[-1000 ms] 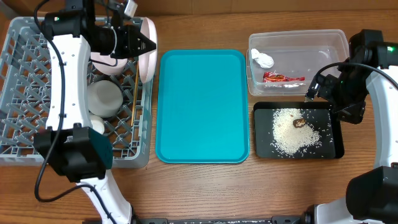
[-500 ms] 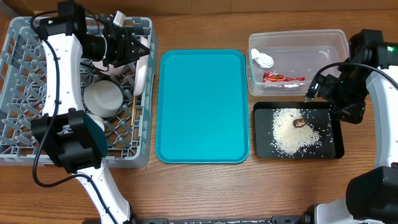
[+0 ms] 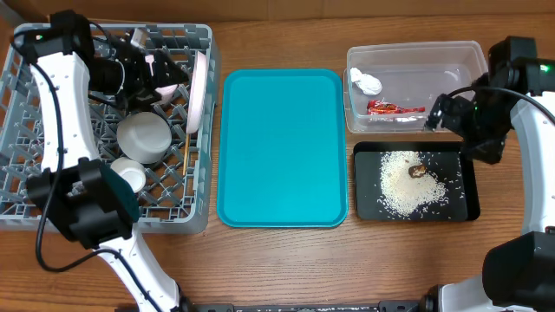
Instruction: Sort waste into correct bins and load items into the dishwasher
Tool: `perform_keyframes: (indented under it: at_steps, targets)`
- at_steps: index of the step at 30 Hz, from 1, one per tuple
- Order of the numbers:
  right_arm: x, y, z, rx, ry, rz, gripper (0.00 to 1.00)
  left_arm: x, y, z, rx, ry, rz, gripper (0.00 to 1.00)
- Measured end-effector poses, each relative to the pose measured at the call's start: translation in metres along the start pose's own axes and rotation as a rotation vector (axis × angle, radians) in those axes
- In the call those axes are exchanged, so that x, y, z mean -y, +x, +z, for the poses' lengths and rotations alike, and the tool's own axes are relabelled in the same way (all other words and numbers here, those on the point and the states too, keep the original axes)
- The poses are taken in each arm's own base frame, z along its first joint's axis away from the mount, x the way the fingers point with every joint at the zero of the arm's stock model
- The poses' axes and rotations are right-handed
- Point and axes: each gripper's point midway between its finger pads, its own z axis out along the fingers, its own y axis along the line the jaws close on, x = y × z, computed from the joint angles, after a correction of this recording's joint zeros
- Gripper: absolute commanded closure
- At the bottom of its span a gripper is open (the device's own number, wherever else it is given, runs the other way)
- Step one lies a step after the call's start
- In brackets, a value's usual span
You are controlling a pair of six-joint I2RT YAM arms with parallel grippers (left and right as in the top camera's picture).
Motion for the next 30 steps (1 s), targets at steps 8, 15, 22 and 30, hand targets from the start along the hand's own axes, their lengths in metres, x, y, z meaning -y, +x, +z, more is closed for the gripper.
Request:
perform_keyframes:
  at_steps: [8, 15, 22, 30]
  targets:
    - [-0.077, 0.002, 0.005, 0.055, -0.179, -0.251, 0.0, 0.029, 0.03, -0.027, 0.021, -0.308, 0.051, 0.0]
    - [-0.123, 0.018, 0.011, 0.101, -0.194, -0.432, 0.0, 0.044, 0.07, -0.018, -0.107, -0.477, 0.099, 0.0]
    - [-0.114, 0.022, 0.013, 0.082, -0.15, -0.431, 0.0, 0.039, 0.079, -0.02, -0.134, -0.566, 0.098, 0.0]
    - [-0.096, 0.031, 0.008, 0.063, -0.087, -0.416, 0.0, 0.032, 0.105, -0.013, -0.197, -0.601, 0.058, 0.0]
